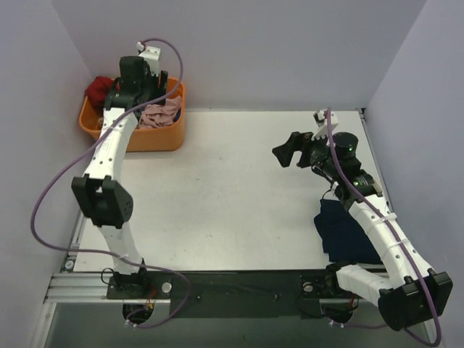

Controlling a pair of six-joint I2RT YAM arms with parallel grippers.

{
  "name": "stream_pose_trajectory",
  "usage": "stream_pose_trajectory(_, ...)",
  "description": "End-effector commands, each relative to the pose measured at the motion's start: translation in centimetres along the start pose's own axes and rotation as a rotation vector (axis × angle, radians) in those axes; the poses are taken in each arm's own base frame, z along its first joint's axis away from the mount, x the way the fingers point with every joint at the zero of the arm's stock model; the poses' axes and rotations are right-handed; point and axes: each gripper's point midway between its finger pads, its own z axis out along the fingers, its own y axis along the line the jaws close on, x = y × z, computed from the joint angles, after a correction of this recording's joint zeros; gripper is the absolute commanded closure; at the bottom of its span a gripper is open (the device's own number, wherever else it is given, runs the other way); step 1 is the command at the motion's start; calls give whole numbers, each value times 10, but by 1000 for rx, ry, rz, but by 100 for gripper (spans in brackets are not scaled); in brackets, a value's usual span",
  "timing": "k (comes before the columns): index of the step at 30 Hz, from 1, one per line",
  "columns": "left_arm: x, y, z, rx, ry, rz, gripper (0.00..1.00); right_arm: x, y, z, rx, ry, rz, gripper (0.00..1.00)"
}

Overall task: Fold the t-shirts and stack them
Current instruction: Grab crumpled tshirt from bin with the left arm

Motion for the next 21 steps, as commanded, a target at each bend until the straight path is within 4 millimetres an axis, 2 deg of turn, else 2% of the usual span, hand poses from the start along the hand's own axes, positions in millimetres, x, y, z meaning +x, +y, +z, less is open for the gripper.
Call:
stream_pose_trajectory(1,10,46,47,-173,154,-60,28,4,11,8,-4,2,-16,4)
stream_pose_trajectory(2,14,54,55,-206,170,-62,28,6,15,11,-8,8,-14,4)
stream_pose_trajectory(3,15,58,74,-219,163,-63,28,7,19,12,-14,13,-16,4)
stream_pose_trajectory(4,18,66,84,-244,166,-53,28,8,21,14,-10,18,-19,4)
stream_pose_trajectory(5,24,71,98,-265,165,-47,26,8,24,15,-10,23,-26,5)
stream_pose_trajectory(6,32,83,105,-311,179,-34,25,10,24,15,-1,33,-32,5)
stream_pose_trajectory(7,40,87,115,-327,186,-27,25,8,28,16,-3,33,-38,4)
stream_pose_trajectory(10,59,113,126,-382,203,-37,24,14,28,17,14,57,-56,5)
stream_pose_trajectory(11,69,116,131,-389,217,-36,26,15,29,17,14,62,-58,5)
stream_pose_trajectory(12,72,115,133,-388,221,-35,31,16,28,18,21,65,-56,5)
stream_pose_trajectory(13,78,115,136,-387,234,-34,59,18,29,19,20,72,-60,5)
stream_pose_trajectory(14,78,114,136,-388,231,-40,95,17,30,19,17,68,-60,5)
stream_pose_trajectory(15,74,115,135,-387,219,-47,100,17,32,19,16,69,-61,5)
stream_pose_trajectory(16,70,110,135,-365,202,-63,100,17,31,20,16,70,-64,5)
stream_pose_trajectory(17,55,110,131,-355,157,-75,100,15,33,20,11,69,-65,5)
stream_pose_trajectory(18,59,105,133,-330,159,-83,100,17,33,21,11,75,-72,5)
stream_pose_trajectory(19,43,105,128,-325,110,-91,100,15,33,21,12,73,-74,5)
stream_pose_trajectory(20,45,120,125,-332,105,-108,100,14,34,22,12,72,-79,5)
stream_pose_trajectory(21,36,122,118,-333,84,-113,100,11,35,22,12,65,-84,5)
